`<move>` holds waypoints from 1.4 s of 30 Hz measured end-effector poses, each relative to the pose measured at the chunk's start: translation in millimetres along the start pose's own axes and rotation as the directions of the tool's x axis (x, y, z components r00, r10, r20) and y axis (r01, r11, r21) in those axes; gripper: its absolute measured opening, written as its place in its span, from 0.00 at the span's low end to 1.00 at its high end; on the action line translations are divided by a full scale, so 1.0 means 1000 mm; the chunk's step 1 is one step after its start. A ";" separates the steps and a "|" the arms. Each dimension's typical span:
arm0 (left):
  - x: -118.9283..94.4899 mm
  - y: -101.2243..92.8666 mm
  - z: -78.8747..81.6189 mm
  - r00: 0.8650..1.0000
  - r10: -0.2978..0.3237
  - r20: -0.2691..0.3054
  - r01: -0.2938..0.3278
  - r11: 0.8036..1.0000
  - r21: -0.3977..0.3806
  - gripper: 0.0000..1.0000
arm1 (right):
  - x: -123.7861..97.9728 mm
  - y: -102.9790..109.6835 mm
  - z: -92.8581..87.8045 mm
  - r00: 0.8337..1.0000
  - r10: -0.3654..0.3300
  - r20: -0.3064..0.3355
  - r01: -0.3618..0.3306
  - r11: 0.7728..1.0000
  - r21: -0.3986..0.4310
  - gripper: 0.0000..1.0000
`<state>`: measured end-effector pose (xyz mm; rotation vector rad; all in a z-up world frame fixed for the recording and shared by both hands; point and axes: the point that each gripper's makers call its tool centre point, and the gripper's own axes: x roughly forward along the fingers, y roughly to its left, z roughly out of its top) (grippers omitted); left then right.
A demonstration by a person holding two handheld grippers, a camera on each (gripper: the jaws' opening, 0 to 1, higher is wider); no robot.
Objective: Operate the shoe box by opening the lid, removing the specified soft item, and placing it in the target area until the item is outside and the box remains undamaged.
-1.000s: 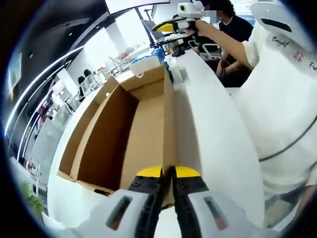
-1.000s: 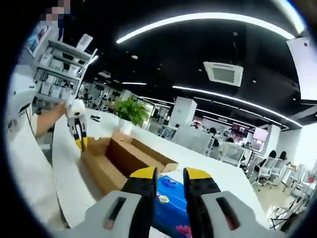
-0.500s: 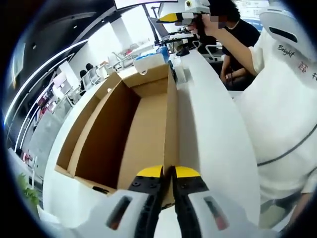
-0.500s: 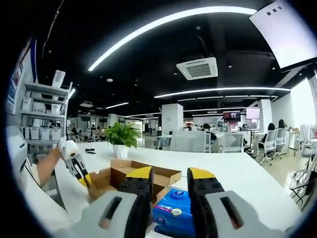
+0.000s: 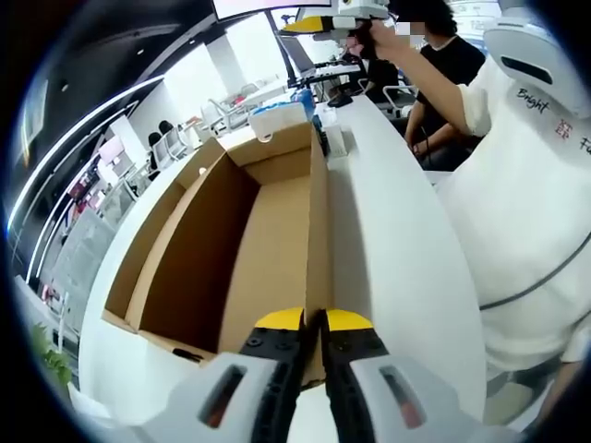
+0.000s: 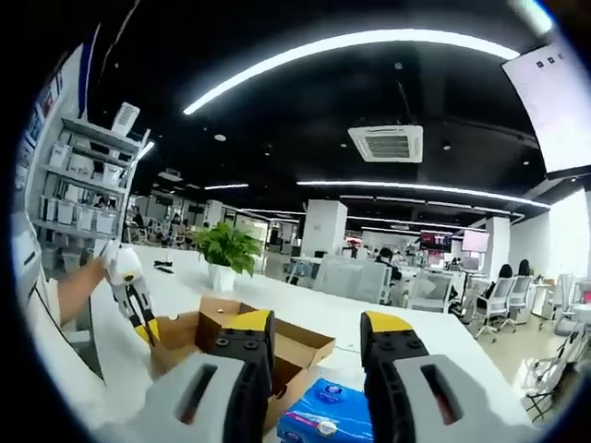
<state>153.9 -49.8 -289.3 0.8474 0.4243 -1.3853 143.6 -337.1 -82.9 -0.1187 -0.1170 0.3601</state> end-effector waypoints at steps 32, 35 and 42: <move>0.001 0.000 0.000 0.991 -0.136 -0.019 0.132 0.984 -0.121 0.01 | 0.102 -0.051 0.027 0.971 -0.073 -0.227 0.077 0.997 0.009 0.44; 0.002 -0.001 -0.001 0.989 -0.142 -0.032 0.137 0.982 -0.128 0.01 | 0.114 -0.061 0.021 0.956 -0.112 -0.272 0.108 0.994 -0.028 0.43; 0.001 -0.001 -0.002 0.990 -0.141 -0.026 0.137 0.983 -0.123 0.01 | 0.136 -0.048 0.032 0.956 -0.058 -0.289 0.076 0.996 0.054 0.44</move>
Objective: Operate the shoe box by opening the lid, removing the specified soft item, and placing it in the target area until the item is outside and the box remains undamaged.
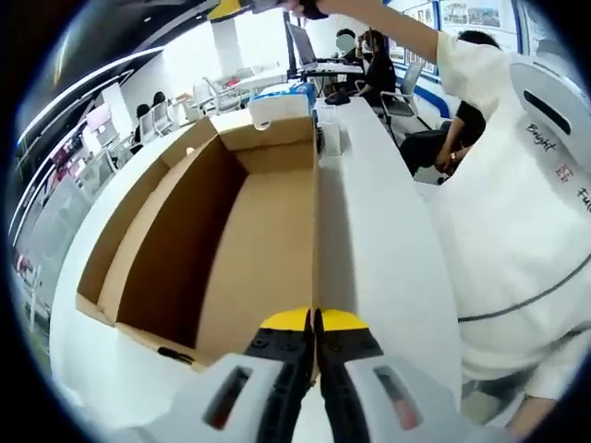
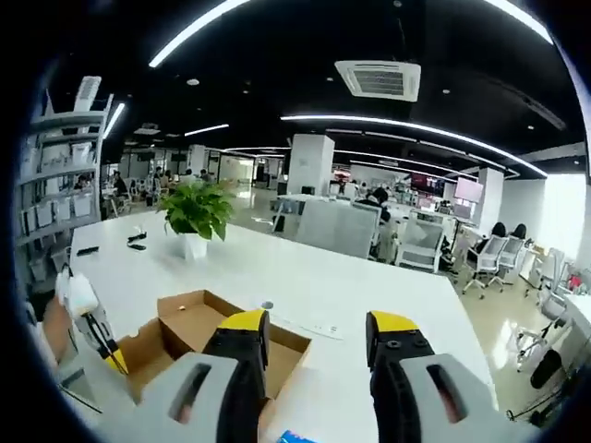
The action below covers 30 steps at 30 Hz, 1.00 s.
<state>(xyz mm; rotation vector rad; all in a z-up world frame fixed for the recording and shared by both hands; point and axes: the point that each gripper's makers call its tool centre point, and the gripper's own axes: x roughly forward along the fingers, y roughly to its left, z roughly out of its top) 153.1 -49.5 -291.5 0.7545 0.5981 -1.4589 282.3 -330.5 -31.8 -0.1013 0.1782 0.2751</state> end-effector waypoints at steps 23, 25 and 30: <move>0.001 0.000 0.001 1.000 -0.006 -0.008 0.006 1.000 -0.002 0.01 | 0.071 0.028 -0.017 0.962 0.160 -0.221 -0.134 0.983 0.125 0.20; 0.001 0.000 0.001 1.000 -0.006 -0.007 0.006 1.000 -0.004 0.01 | 0.074 0.025 -0.020 0.957 0.150 -0.248 -0.124 0.985 0.118 0.20; 0.000 0.000 0.001 1.000 -0.009 -0.006 0.008 1.000 -0.007 0.01 | 0.082 0.019 -0.039 0.929 0.107 -0.355 -0.106 0.994 0.023 0.22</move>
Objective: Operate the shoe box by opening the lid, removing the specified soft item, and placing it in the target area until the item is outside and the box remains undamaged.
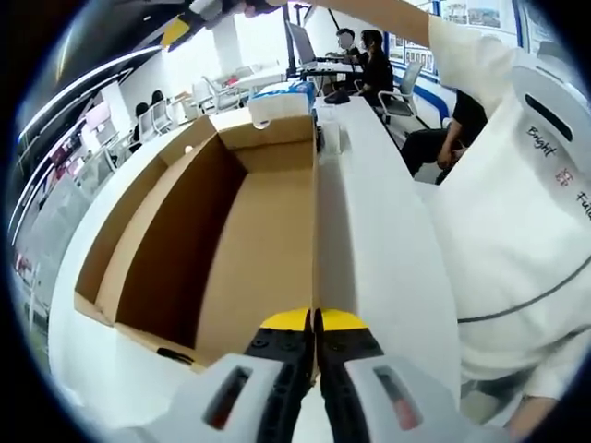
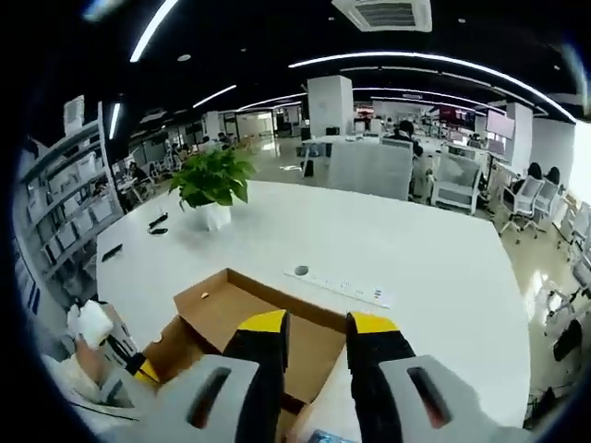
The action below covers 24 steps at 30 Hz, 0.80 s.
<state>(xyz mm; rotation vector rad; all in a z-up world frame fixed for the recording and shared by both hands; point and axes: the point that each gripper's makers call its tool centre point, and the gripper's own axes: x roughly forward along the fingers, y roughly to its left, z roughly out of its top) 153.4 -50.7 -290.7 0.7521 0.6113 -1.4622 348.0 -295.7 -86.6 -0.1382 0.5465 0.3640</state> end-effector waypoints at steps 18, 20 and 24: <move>0.000 0.000 0.000 1.000 -0.003 0.007 0.003 1.000 0.008 0.01 | 0.056 -0.014 -0.035 0.958 -0.035 -0.283 0.049 0.998 0.042 0.23; 0.000 0.000 0.000 1.000 -0.004 0.009 0.004 1.000 0.010 0.01 | 0.065 -0.016 -0.039 0.953 -0.049 -0.297 0.065 0.997 0.041 0.22; 0.000 0.000 0.000 1.000 -0.004 0.009 0.004 1.000 0.008 0.01 | 0.085 -0.015 -0.056 0.943 -0.042 -0.330 0.069 0.995 0.072 0.24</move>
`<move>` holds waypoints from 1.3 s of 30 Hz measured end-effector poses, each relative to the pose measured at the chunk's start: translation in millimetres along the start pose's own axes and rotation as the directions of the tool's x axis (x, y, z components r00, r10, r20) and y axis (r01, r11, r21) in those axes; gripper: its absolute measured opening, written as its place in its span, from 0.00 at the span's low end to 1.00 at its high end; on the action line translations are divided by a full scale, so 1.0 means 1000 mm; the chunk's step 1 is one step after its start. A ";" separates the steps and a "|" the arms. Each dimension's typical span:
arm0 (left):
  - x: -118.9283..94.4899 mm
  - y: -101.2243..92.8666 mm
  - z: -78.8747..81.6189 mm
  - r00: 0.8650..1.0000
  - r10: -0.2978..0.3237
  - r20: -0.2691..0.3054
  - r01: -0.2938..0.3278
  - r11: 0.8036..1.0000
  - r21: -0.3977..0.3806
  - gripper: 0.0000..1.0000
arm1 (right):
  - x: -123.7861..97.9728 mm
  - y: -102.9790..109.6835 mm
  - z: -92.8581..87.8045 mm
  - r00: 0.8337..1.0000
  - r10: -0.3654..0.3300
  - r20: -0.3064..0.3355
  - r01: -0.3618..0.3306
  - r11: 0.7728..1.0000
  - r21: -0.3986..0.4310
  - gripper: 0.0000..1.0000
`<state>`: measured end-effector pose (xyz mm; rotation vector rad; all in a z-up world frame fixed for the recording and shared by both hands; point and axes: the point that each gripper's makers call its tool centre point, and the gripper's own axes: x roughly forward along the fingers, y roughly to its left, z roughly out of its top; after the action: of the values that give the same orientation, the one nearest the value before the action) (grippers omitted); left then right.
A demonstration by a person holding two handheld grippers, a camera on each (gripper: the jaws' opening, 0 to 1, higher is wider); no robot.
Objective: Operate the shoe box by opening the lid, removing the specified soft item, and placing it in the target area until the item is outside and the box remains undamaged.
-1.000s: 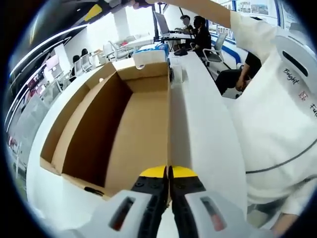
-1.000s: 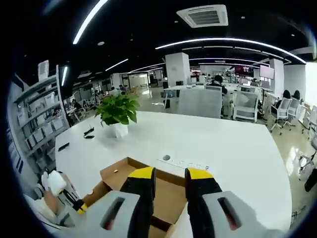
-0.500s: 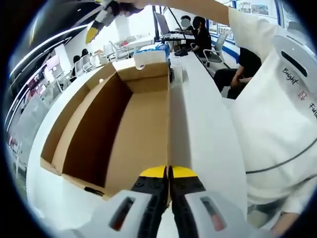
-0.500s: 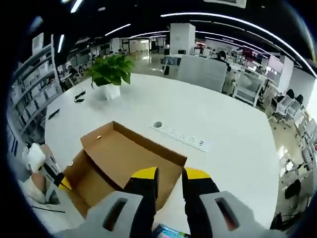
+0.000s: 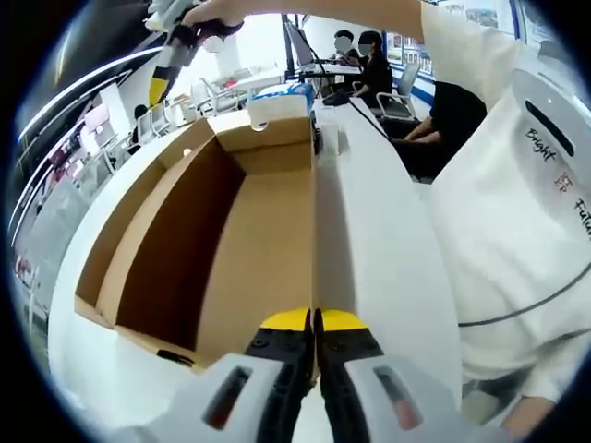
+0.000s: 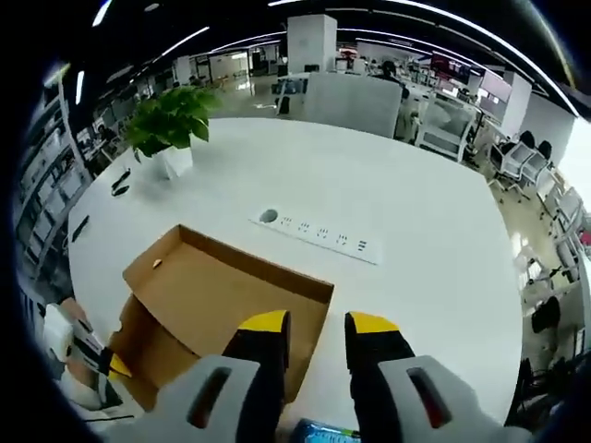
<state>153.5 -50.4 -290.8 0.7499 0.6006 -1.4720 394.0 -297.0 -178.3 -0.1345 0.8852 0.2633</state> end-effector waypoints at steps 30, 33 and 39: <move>0.004 -0.001 0.001 1.000 -0.008 0.024 0.008 1.000 0.018 0.01 | 0.072 -0.002 -0.043 0.989 -0.067 -0.128 0.068 0.998 -0.001 0.21; 0.004 -0.001 0.001 1.000 -0.008 0.023 0.008 1.000 0.019 0.01 | 0.077 -0.003 -0.048 0.986 -0.077 -0.150 0.077 0.997 -0.008 0.21; 0.004 0.000 0.001 1.000 -0.009 0.027 0.009 1.000 0.017 0.01 | 0.087 -0.011 -0.058 0.980 -0.092 -0.175 0.092 0.996 -0.007 0.17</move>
<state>153.2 -53.5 -293.3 0.7405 0.5726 -1.4945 406.9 -305.6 -282.3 -0.1990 1.0515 0.1661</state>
